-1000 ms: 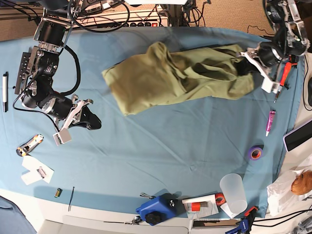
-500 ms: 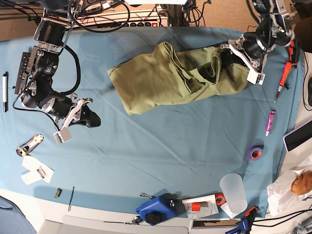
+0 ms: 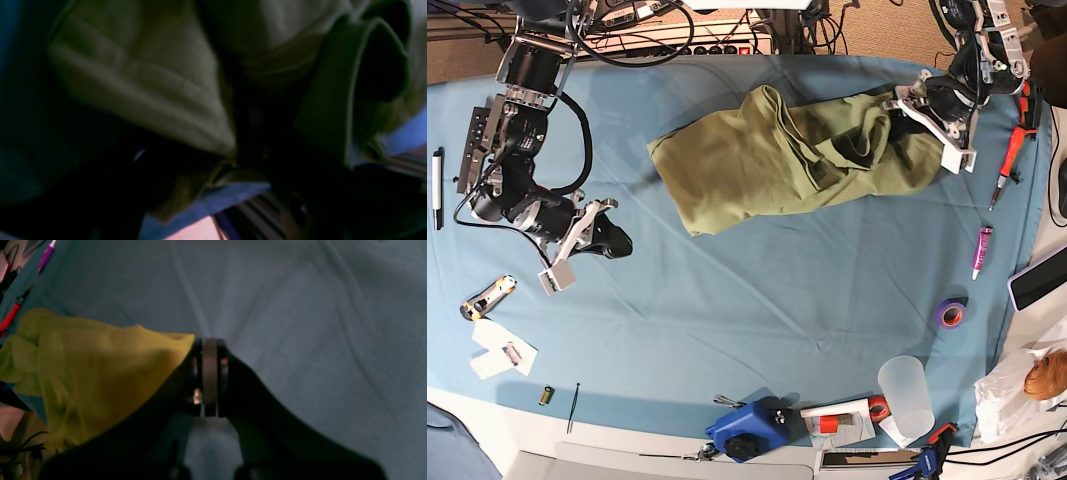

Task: Layout the t-shirt on the table in an organized manner, then fold the t-shirt properly
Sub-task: 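Grasp the other strip end with the left gripper and fold it inward, then lift the folded bundle with the left gripper and fold it over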

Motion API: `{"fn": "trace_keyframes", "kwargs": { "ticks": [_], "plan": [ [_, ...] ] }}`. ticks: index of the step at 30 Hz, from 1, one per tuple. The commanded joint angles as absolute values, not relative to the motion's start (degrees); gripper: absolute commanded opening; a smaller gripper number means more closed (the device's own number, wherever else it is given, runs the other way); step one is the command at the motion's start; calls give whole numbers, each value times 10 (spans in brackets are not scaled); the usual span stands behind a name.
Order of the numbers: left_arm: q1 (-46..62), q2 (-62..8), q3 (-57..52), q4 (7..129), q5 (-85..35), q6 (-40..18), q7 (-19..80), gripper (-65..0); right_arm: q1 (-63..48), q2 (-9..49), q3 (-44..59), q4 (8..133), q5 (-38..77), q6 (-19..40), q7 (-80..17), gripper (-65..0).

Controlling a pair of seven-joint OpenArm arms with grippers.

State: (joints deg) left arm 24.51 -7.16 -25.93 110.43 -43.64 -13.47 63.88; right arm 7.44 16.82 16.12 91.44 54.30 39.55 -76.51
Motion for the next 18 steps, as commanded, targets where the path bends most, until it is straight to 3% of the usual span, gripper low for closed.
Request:
{"fn": "trace_keyframes", "kwargs": {
  "ticks": [1,5,8,18],
  "plan": [
    [248,-74,-260,1110,-460,-136,649,-411,86,176,165,922,556,400,-754,-650],
    [247,-75,-260,1110,-520,-182,647,-526,86,176,165,922,556,400,-754,-650],
    [244,-75,-260,1110,-519,-194,630,-650,86,176,165,922,556,400,-754,-650],
    [200,-75,-260,1125,-478,-211,636,-650,86,176,166,922,540,400,-750,-650]
  ]
}}
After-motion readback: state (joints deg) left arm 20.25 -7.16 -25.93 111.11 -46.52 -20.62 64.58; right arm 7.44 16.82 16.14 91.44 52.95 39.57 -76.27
